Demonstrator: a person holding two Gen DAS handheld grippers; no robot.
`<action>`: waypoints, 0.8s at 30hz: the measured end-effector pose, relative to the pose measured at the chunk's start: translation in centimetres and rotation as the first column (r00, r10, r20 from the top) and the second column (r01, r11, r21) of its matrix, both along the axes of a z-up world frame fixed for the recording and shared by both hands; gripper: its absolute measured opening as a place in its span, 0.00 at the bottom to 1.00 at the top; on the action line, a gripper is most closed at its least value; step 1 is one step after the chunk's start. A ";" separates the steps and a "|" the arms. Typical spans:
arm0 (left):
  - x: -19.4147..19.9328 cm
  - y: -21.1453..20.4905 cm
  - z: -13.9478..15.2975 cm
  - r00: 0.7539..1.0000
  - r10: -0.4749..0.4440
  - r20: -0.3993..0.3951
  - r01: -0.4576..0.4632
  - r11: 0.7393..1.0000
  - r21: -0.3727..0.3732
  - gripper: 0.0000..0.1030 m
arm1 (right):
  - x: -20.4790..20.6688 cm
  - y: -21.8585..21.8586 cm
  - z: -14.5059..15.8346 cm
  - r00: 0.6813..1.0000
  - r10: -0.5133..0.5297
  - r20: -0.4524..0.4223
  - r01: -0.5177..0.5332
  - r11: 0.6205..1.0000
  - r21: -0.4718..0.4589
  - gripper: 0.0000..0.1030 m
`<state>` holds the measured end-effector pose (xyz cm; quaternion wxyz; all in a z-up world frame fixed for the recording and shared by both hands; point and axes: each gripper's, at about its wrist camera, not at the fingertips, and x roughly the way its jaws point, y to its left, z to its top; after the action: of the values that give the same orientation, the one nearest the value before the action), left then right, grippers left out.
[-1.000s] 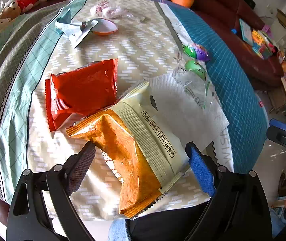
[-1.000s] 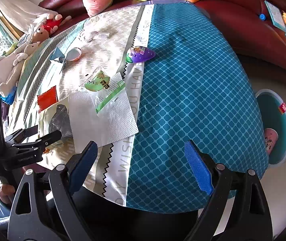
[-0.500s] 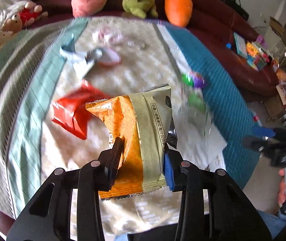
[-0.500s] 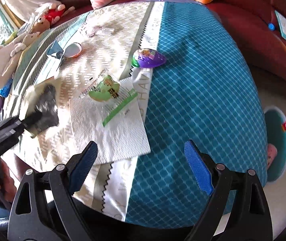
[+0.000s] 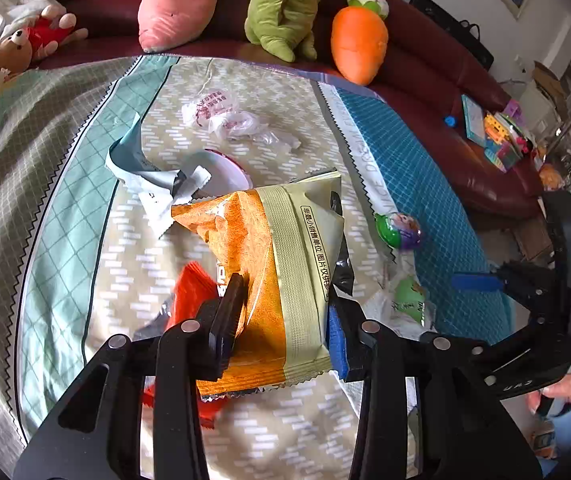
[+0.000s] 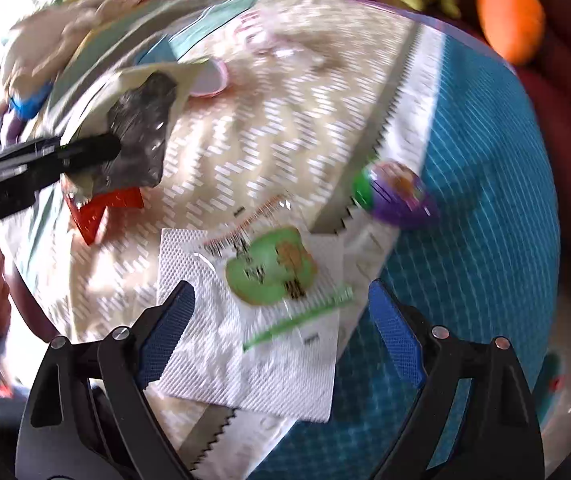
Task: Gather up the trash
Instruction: 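Grasp the orange snack bag with the left tool while the right tool grasps the green-labelled pastry packet, then carry the snack bag and pastry packet over the teal bin with both tools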
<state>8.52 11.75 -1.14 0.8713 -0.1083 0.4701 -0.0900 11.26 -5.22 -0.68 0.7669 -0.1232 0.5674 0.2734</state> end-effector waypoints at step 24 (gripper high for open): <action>0.8 -5.1 1.6 0.996 -0.091 0.020 0.091 0.995 0.035 0.38 | -0.8 -5.6 1.8 0.989 -0.146 -0.020 0.147 0.981 0.130 0.44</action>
<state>9.29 6.64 0.50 0.8730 -0.0708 0.4667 -0.1226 10.45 -10.78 1.15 0.7883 -0.0289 0.5598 0.2537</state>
